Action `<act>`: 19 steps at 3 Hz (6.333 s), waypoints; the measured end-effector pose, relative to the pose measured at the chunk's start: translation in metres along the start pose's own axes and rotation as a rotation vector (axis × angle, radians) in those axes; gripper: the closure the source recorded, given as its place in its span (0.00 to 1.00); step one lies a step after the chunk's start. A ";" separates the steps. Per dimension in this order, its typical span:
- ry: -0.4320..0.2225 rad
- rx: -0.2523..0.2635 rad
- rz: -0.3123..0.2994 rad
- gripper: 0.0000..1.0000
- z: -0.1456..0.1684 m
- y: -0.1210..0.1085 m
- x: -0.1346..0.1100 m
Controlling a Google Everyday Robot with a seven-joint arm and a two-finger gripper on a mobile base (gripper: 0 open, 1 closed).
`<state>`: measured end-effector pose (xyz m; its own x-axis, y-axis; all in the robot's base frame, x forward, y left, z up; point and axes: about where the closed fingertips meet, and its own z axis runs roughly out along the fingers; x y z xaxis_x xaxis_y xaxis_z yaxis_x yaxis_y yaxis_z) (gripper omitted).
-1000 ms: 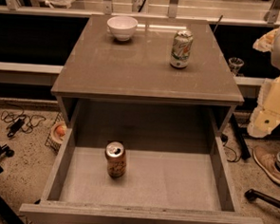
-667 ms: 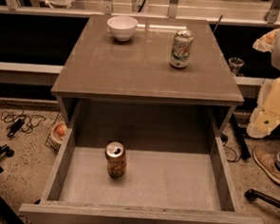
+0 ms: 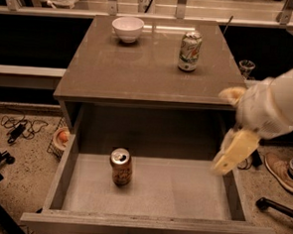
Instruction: Pick orange can from top drawer and place on counter
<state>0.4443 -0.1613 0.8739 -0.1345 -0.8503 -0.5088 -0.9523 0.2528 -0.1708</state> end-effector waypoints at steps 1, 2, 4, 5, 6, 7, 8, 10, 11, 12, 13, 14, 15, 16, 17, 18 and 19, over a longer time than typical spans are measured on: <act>-0.201 -0.030 0.025 0.00 0.060 0.012 -0.009; -0.424 -0.020 0.047 0.00 0.108 0.015 -0.031; -0.622 -0.001 0.051 0.00 0.154 0.013 -0.062; -0.622 -0.001 0.051 0.00 0.154 0.013 -0.063; -0.662 -0.003 0.042 0.00 0.180 0.019 -0.068; -0.722 -0.035 -0.032 0.00 0.221 0.027 -0.080; -0.752 -0.065 -0.091 0.00 0.251 0.032 -0.089; -0.754 -0.138 -0.148 0.41 0.290 0.043 -0.104; -0.751 -0.159 -0.146 0.64 0.300 0.047 -0.108; -0.769 -0.164 -0.123 0.88 0.287 0.043 -0.123; -0.777 -0.164 -0.095 1.00 0.261 0.027 -0.150; -0.735 -0.113 -0.062 1.00 0.203 -0.012 -0.208; -0.707 -0.075 -0.038 1.00 0.153 -0.044 -0.260; -0.706 -0.017 -0.023 1.00 0.117 -0.081 -0.308; -0.732 0.038 0.000 1.00 0.111 -0.117 -0.349; -0.781 0.120 0.069 1.00 0.143 -0.166 -0.374; -0.751 0.185 0.101 1.00 0.172 -0.194 -0.363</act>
Offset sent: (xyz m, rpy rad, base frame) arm 0.0404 0.1310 -0.0992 0.7410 -0.1645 0.0566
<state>0.7244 0.1772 0.9467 0.0663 -0.2956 -0.9530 -0.8753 0.4414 -0.1977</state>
